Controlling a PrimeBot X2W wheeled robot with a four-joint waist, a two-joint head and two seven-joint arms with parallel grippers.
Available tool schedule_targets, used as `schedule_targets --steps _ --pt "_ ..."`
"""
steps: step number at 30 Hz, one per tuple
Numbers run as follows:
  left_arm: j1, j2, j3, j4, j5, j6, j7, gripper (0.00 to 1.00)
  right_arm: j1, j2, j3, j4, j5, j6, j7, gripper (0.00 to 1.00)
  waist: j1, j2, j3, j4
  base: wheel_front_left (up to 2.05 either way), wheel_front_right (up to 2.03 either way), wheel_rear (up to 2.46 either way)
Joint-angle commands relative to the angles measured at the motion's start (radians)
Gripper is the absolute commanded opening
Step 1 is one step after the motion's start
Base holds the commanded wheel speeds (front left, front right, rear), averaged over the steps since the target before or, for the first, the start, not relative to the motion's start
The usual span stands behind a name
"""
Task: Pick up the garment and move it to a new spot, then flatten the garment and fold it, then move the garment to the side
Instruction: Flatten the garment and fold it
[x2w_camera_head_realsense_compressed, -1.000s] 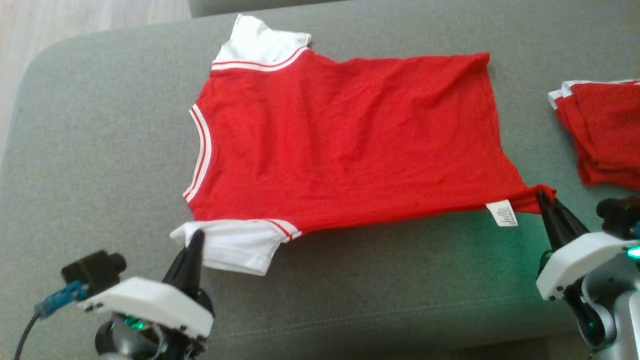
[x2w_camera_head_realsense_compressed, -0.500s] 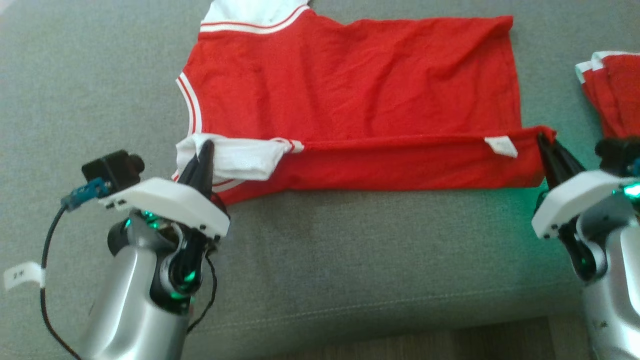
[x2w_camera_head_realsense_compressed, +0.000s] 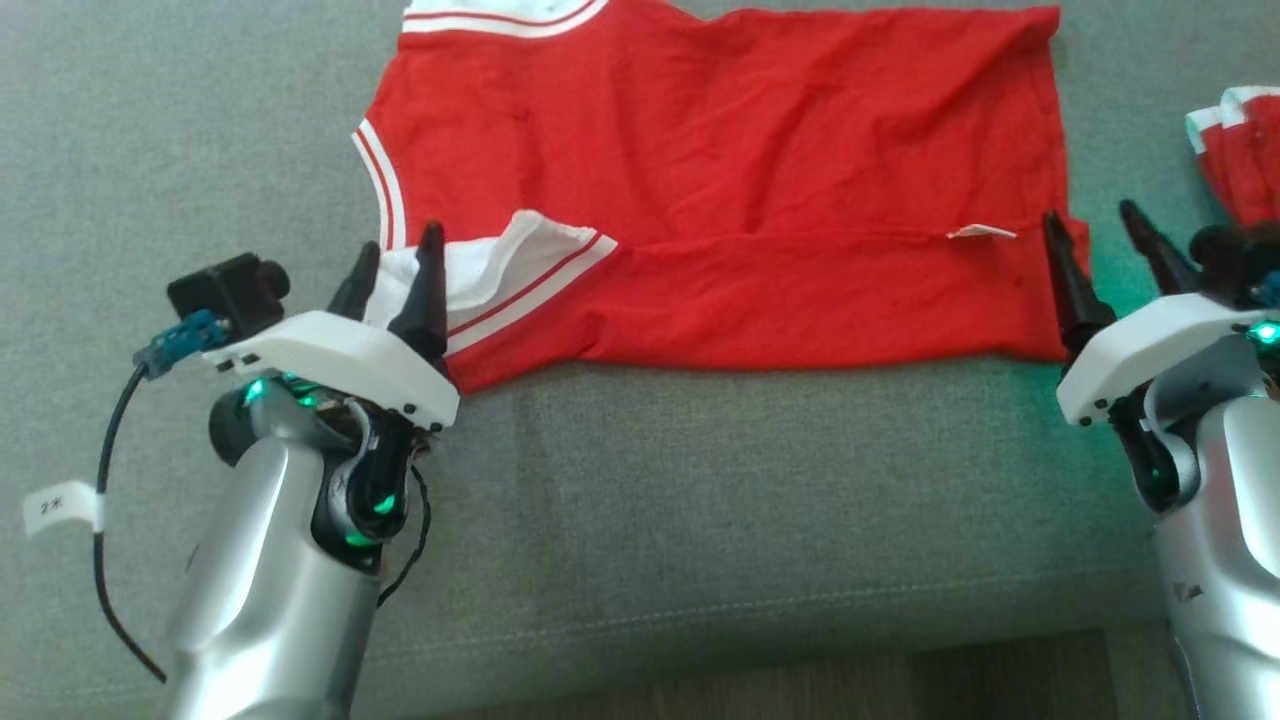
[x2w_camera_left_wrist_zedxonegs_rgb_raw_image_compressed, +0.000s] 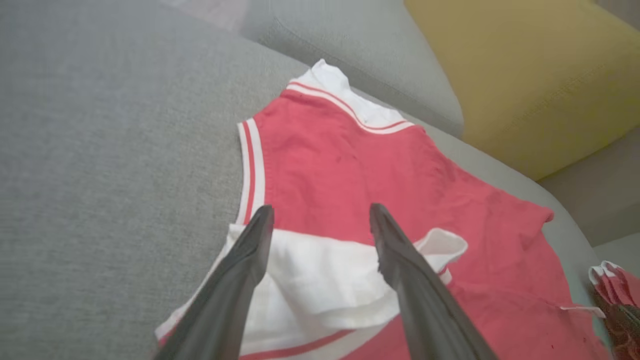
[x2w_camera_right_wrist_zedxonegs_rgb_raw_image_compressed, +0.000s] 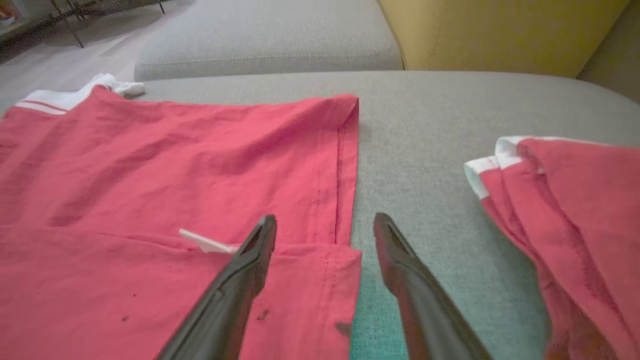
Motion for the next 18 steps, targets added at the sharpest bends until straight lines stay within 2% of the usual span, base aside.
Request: schedule_targets --steps 1,7,11,13,18 --pt "-0.034 0.021 0.035 -0.036 0.020 -0.004 -0.026 1.00 -0.012 -0.003 0.007 -0.035 -0.010 -0.001 -0.026 1.00 0.0000 0.0000 -0.011 0.001 0.00 0.00 0.00" --pt "0.076 0.054 0.013 -0.083 0.075 0.029 -0.056 1.00 0.048 0.047 -0.005 -0.101 -0.002 -0.001 -0.059 1.00 0.0000 0.0000 -0.050 -0.008 0.00 0.00 0.00" --pt "0.166 0.070 0.018 -0.072 0.105 0.083 -0.079 1.00 0.110 0.082 -0.012 -0.178 0.001 -0.001 -0.051 1.00 0.0000 0.0000 -0.076 -0.010 0.00 0.00 0.00" --pt "0.190 0.071 0.015 -0.057 0.114 0.097 -0.086 1.00 0.135 0.093 -0.014 -0.203 0.002 -0.001 -0.039 1.00 0.0000 0.0000 -0.085 -0.008 0.00 0.00 0.00" --pt "0.198 0.061 0.015 0.020 0.107 0.100 -0.099 1.00 0.182 0.112 -0.017 -0.247 0.008 -0.001 0.001 1.00 0.0000 0.0000 -0.102 -0.007 0.00 0.00 0.00"
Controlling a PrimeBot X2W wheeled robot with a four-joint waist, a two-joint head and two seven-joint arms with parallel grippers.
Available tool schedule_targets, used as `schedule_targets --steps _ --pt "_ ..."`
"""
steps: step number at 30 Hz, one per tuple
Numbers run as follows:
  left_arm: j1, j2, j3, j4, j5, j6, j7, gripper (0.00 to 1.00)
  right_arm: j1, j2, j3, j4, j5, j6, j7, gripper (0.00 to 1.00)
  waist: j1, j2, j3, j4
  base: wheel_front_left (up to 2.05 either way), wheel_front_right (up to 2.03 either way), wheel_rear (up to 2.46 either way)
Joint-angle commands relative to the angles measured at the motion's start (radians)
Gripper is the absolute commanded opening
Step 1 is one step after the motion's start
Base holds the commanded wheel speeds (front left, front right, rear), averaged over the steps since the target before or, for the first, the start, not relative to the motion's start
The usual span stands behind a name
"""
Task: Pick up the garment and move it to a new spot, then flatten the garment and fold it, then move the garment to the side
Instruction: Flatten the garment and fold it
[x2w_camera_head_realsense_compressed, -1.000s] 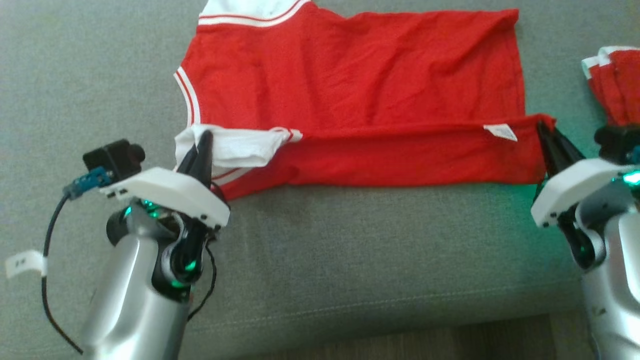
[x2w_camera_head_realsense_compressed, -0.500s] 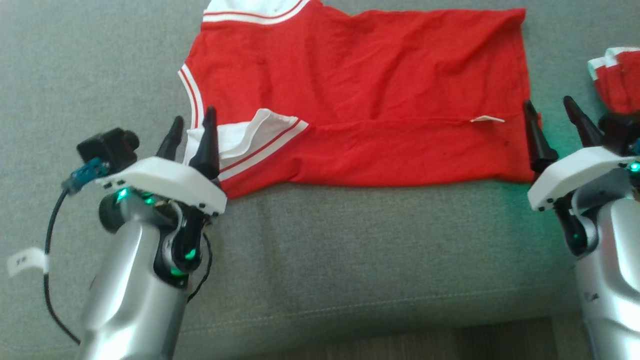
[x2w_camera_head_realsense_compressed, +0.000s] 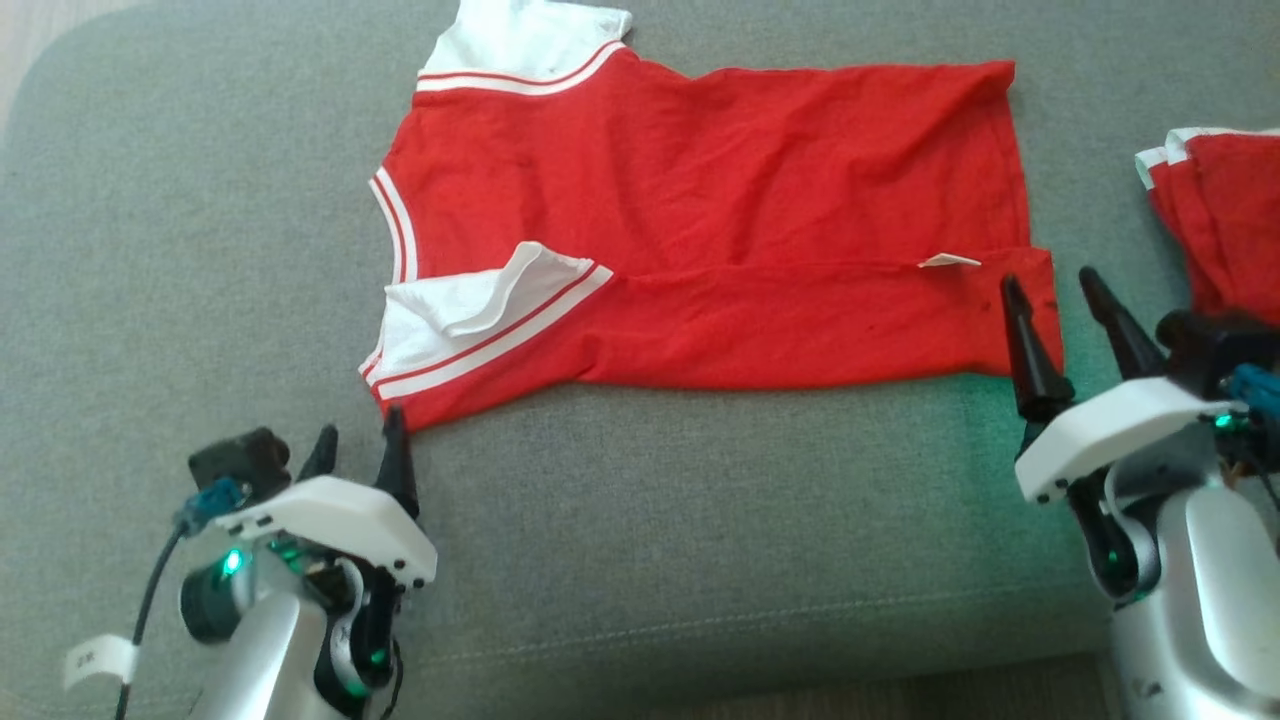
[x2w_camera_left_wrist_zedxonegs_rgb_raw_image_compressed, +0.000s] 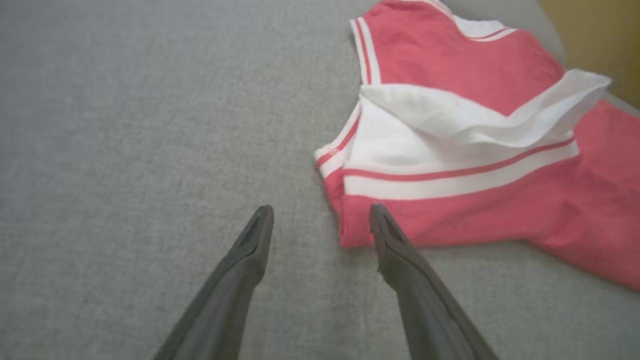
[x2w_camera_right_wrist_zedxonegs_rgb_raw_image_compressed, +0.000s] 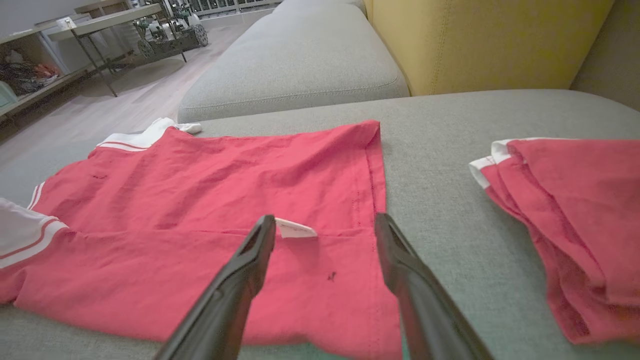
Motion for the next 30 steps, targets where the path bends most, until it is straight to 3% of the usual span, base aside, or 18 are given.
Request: schedule_targets --steps 1,10,11,12,13,15,22,30 --pt "-0.035 0.009 0.028 0.003 -0.010 -0.006 -0.011 1.00 0.005 0.007 0.015 -0.044 0.003 -0.001 0.014 1.00 0.0000 0.0000 -0.005 -0.001 0.00 0.00 0.00" --pt "-0.098 -0.020 0.014 0.135 -0.052 -0.076 -0.031 1.00 0.026 0.025 -0.015 -0.047 0.027 -0.001 0.093 1.00 0.0000 0.0000 -0.009 -0.004 0.00 0.00 0.00" --pt "-0.105 -0.022 0.014 0.150 -0.060 -0.085 -0.029 0.87 0.026 0.026 -0.020 -0.043 0.031 -0.001 0.099 1.00 0.0000 0.0000 -0.007 -0.003 0.00 0.00 0.00" --pt "-0.113 -0.025 0.013 0.164 -0.067 -0.094 -0.027 0.49 0.026 0.028 -0.024 -0.038 0.036 -0.001 0.106 1.00 0.0000 0.0000 -0.005 -0.001 0.00 0.00 0.00" --pt "-0.113 -0.025 0.013 0.164 -0.067 -0.094 -0.027 0.49 0.026 0.028 -0.024 -0.038 0.036 -0.001 0.106 1.00 0.0000 0.0000 -0.005 -0.001 0.00 0.00 0.00" --pt "-0.129 -0.030 0.009 0.192 -0.082 -0.115 -0.018 0.00 0.025 0.031 -0.031 -0.025 0.045 -0.001 0.120 1.00 0.0000 0.0000 -0.001 0.001 0.00 0.00 0.00" --pt "-0.169 -0.042 -0.002 0.232 -0.103 -0.171 -0.048 0.00 0.003 0.035 -0.090 0.057 0.036 -0.001 0.159 1.00 0.0000 0.0000 0.002 0.017 0.00 0.00 0.00" --pt "-0.177 -0.026 -0.013 0.212 -0.083 -0.181 -0.092 0.00 -0.049 0.036 -0.125 0.203 0.054 -0.001 0.171 1.00 0.0000 0.0000 -0.003 0.042 0.00 0.00 0.00"
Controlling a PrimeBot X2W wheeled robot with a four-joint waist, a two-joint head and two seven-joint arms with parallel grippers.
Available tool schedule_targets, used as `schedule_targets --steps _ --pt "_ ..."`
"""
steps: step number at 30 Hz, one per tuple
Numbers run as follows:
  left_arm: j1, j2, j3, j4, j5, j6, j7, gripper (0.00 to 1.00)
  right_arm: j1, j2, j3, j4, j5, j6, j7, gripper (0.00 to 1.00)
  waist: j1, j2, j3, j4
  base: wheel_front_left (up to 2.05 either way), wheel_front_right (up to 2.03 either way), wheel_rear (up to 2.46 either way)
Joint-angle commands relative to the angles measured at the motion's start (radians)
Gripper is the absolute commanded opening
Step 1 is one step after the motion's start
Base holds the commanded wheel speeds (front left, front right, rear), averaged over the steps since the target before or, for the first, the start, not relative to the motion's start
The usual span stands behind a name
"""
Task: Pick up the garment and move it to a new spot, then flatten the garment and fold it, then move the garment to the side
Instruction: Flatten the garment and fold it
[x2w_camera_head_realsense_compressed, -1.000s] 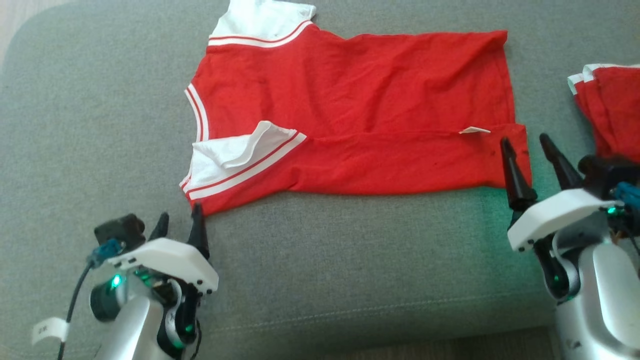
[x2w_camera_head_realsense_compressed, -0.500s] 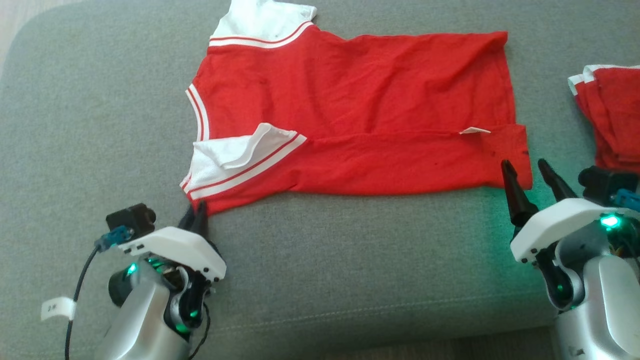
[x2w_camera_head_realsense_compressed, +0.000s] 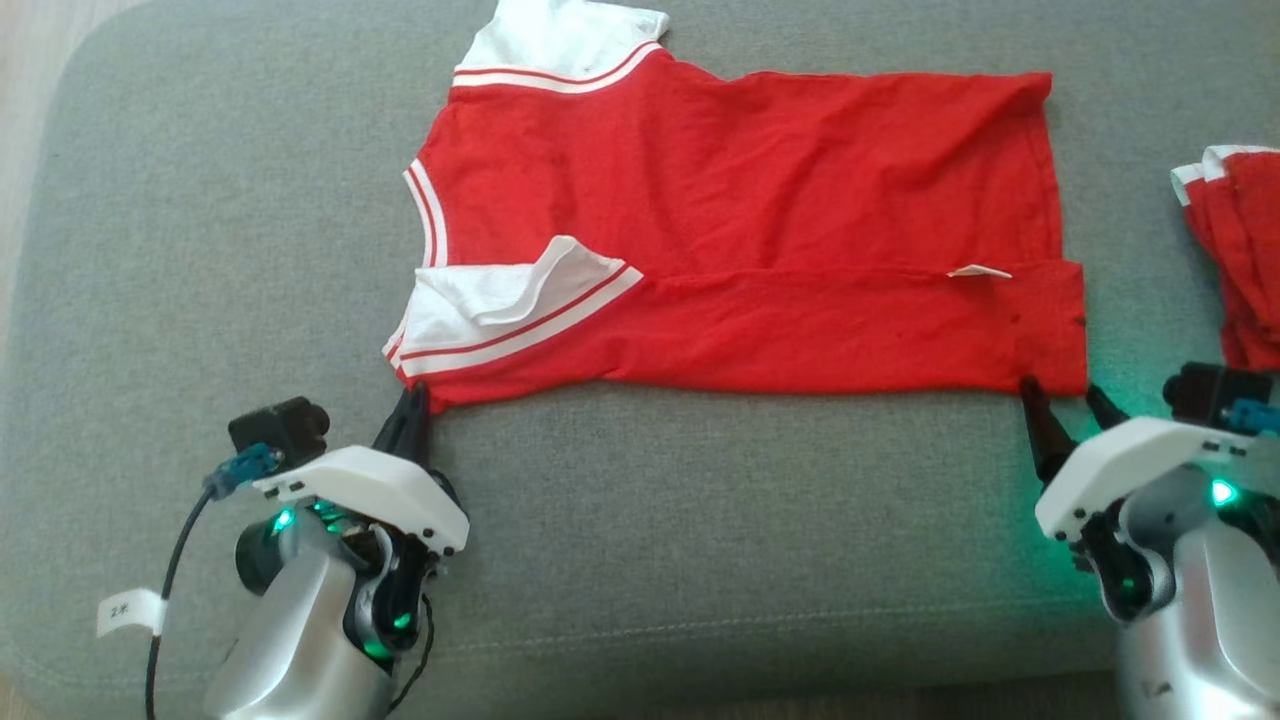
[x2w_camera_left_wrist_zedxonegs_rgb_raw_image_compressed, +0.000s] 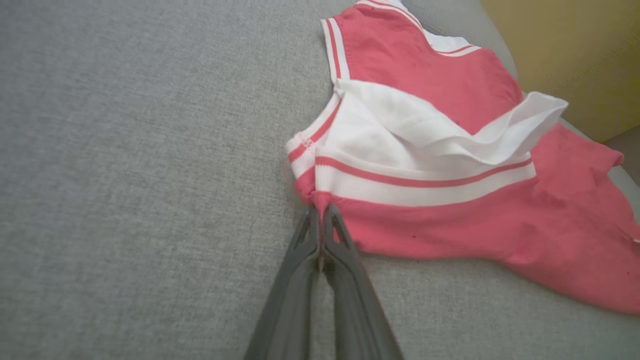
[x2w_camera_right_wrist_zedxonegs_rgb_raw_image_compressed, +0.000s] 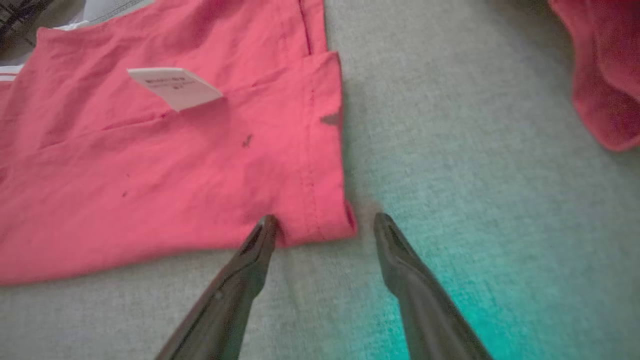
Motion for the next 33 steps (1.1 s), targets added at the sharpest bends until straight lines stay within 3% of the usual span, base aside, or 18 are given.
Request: schedule_targets --steps 1,3,11,16,24,33 --pt "-0.037 0.025 0.026 -0.035 0.011 -0.004 -0.010 0.00 -0.045 0.001 0.033 -0.006 0.005 0.000 -0.009 0.73 0.0000 0.0000 0.001 0.004 0.00 0.00 0.00" --pt "-0.036 0.031 0.027 -0.040 0.009 -0.005 -0.010 0.00 -0.052 0.001 0.040 0.018 0.003 0.000 -0.016 0.00 0.0000 0.0000 0.002 0.006 0.00 0.00 0.00" --pt "-0.004 0.062 0.030 -0.083 0.008 -0.006 -0.018 0.00 -0.028 0.000 0.081 0.013 0.033 0.000 -0.019 0.00 0.0000 0.0000 -0.009 -0.003 0.00 0.00 0.00" --pt "0.059 0.097 0.023 -0.161 0.014 0.002 0.005 0.00 0.036 -0.065 0.090 -0.038 0.092 0.000 0.000 0.00 0.0000 0.0000 -0.030 -0.003 0.00 0.00 0.00" --pt "0.204 0.144 -0.003 -0.370 0.025 0.059 0.093 0.00 0.115 -0.144 0.054 -0.089 0.115 0.000 0.027 0.00 0.0000 0.0000 -0.037 0.011 0.00 0.00 0.00" --pt "0.343 0.153 -0.034 -0.515 0.011 0.122 0.185 0.00 0.175 -0.111 -0.012 -0.160 0.094 0.000 0.073 0.00 0.0000 0.0000 -0.040 0.013 0.00 0.00 0.00"
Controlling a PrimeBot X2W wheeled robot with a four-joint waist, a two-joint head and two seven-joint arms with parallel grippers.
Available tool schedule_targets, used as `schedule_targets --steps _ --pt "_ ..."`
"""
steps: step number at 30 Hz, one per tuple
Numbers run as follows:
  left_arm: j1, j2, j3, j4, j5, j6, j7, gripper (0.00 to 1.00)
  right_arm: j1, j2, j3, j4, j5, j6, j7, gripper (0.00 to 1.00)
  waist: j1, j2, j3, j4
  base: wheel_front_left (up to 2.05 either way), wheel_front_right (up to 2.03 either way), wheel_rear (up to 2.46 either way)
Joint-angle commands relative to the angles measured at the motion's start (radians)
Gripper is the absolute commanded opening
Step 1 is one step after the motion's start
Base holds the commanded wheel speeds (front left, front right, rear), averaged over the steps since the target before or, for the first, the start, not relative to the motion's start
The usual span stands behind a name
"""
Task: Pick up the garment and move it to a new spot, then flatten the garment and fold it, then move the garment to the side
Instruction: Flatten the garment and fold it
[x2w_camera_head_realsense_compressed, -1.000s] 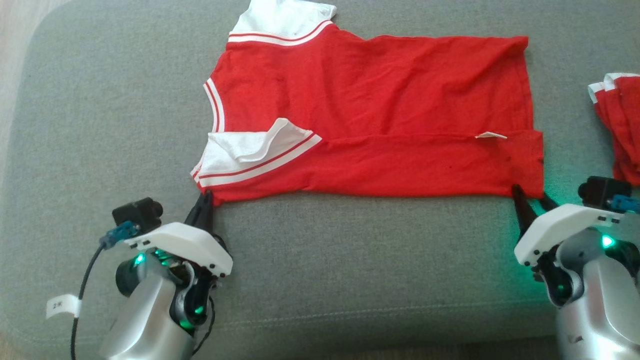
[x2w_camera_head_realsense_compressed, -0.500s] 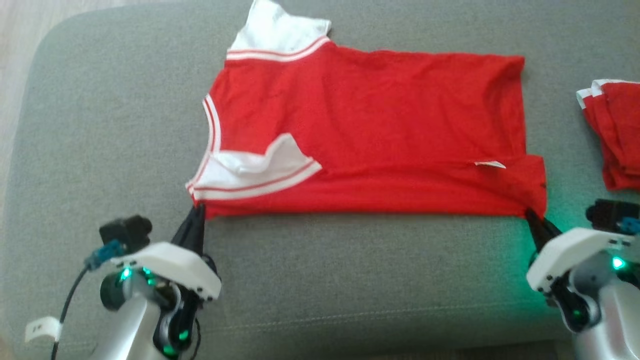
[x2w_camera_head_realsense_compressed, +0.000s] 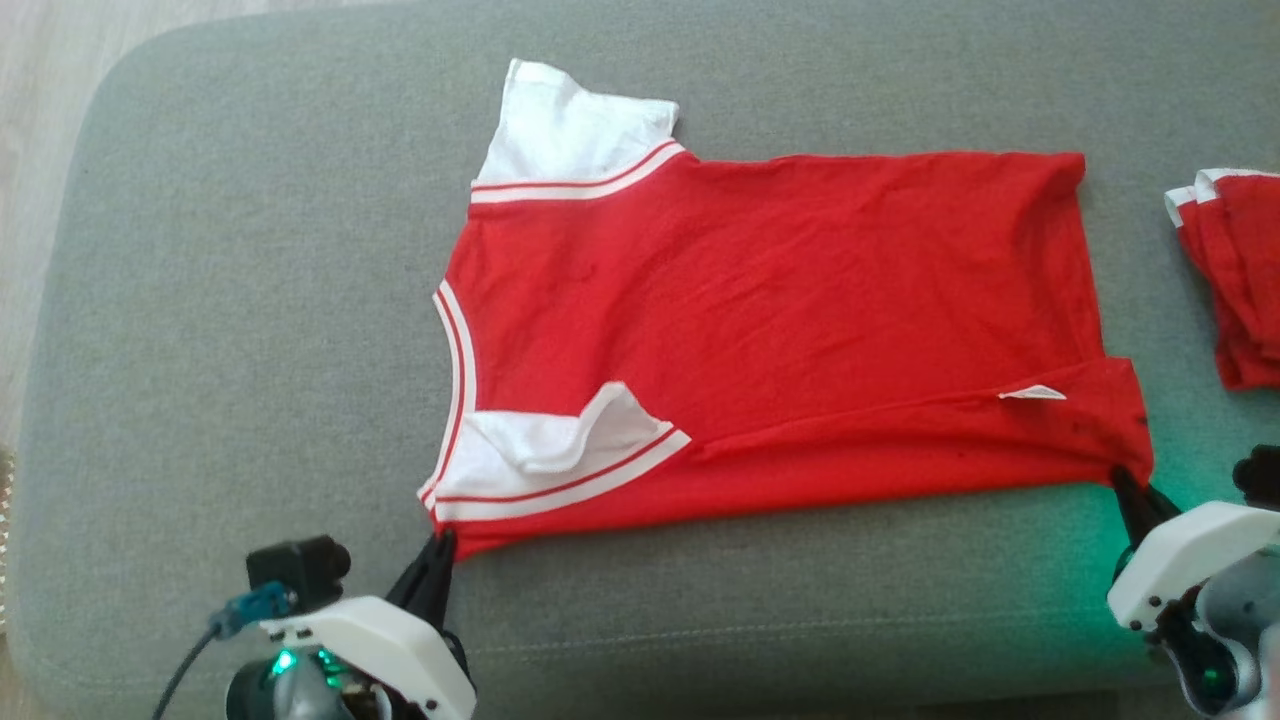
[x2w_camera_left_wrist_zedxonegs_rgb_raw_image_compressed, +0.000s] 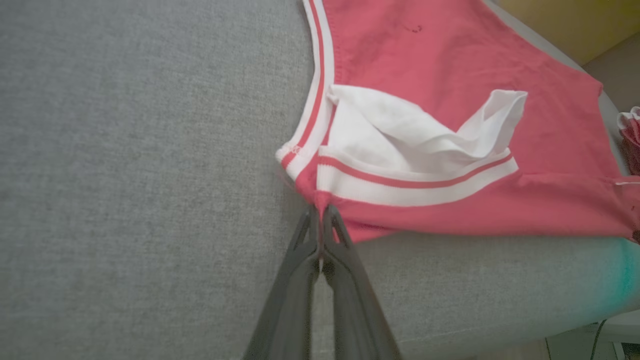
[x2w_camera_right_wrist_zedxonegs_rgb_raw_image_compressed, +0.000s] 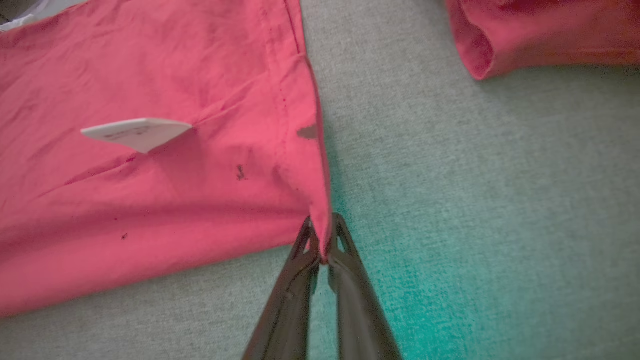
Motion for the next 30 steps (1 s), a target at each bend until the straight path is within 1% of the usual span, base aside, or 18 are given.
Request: schedule_targets --steps 1,2,3,4,5,6,8,11,14,16,18,21,22,24,29,30 --pt "-0.017 0.021 0.034 -0.036 -0.001 0.011 -0.002 0.00 -0.002 -0.013 0.006 -0.037 -0.008 -0.001 0.005 0.00 0.0000 0.0000 -0.002 -0.001 0.00 0.00 0.00" --pt "-0.010 0.019 0.031 -0.038 0.000 0.017 0.000 0.00 0.001 -0.007 0.004 -0.040 -0.014 -0.001 0.009 0.13 0.0000 0.0000 -0.005 -0.002 0.00 0.00 0.00" --pt "-0.004 0.016 0.028 -0.038 -0.001 0.023 0.004 0.00 0.002 0.000 -0.004 -0.044 -0.020 -0.001 0.007 0.42 0.0000 0.0000 -0.007 -0.003 0.00 0.00 0.00" --pt "-0.002 0.013 0.028 -0.037 -0.001 0.027 0.004 0.00 0.001 0.005 -0.010 -0.047 -0.029 -0.001 0.003 1.00 0.0000 0.0000 -0.009 -0.005 0.00 0.00 0.00" --pt "0.001 0.011 0.028 -0.033 -0.002 0.031 0.004 0.31 0.000 0.009 -0.015 -0.049 -0.035 -0.001 -0.003 1.00 0.0000 0.0000 -0.012 -0.008 0.00 0.00 0.00" --pt "0.003 0.010 0.028 -0.030 -0.003 0.035 0.006 0.49 -0.002 0.013 -0.021 -0.053 -0.039 -0.001 -0.011 1.00 0.0000 0.0000 -0.015 -0.011 0.00 0.00 0.00" --pt "0.001 0.015 0.030 -0.031 0.008 0.049 0.006 1.00 -0.003 0.018 -0.027 -0.065 -0.050 -0.001 -0.024 1.00 0.0000 0.0000 -0.019 -0.017 0.00 0.00 0.00" --pt "-0.008 0.030 0.040 -0.054 0.026 0.076 0.011 1.00 -0.002 0.032 -0.027 -0.101 -0.061 -0.001 -0.042 1.00 0.0000 0.0000 -0.023 -0.030 0.00 0.00 0.00" --pt "-0.046 0.054 0.060 -0.098 0.037 0.087 0.020 1.00 -0.003 0.046 -0.007 -0.153 -0.059 -0.001 -0.057 1.00 0.0000 0.0000 -0.018 -0.047 0.00 0.00 0.00" --pt "-0.102 0.070 0.076 -0.137 0.051 0.092 0.026 1.00 -0.003 0.053 0.009 -0.186 -0.057 -0.001 -0.064 1.00 0.0000 0.0000 -0.009 -0.057 0.00 0.00 0.00" --pt "-0.187 0.090 0.082 -0.153 0.068 0.085 0.045 1.00 -0.003 0.060 0.030 -0.214 -0.051 -0.001 -0.070 1.00 0.0000 0.0000 0.003 -0.065 0.00 0.00 0.00" --pt "-0.351 0.111 0.077 -0.123 0.076 0.050 0.101 1.00 -0.005 0.068 0.066 -0.241 -0.027 -0.001 -0.072 1.00 0.0000 0.0000 0.023 -0.076 0.00 0.00 0.00" --pt "-0.471 0.116 0.073 -0.060 0.072 0.023 0.145 1.00 -0.011 0.070 0.084 -0.250 -0.020 -0.001 -0.073 1.00 0.0000 0.0000 0.042 -0.086 0.00 0.00 0.00" --pt "-0.591 0.110 0.063 0.024 0.050 -0.027 0.187 1.00 -0.020 0.071 0.100 -0.255 -0.019 -0.001 -0.076 1.00 0.0000 0.0000 0.061 -0.096 0.00 0.00 0.00" --pt "-0.861 0.097 0.047 0.269 0.027 -0.120 0.251 1.00 -0.055 0.063 0.139 -0.260 0.001 -0.001 -0.089 1.00 0.0000 0.0000 0.131 -0.129 0.00 0.00 0.00" --pt "-0.906 0.095 0.044 0.322 0.027 -0.132 0.262 1.00 -0.062 0.060 0.146 -0.260 0.004 -0.001 -0.092 1.00 0.0000 0.0000 0.145 -0.137 0.00 0.00 0.00"
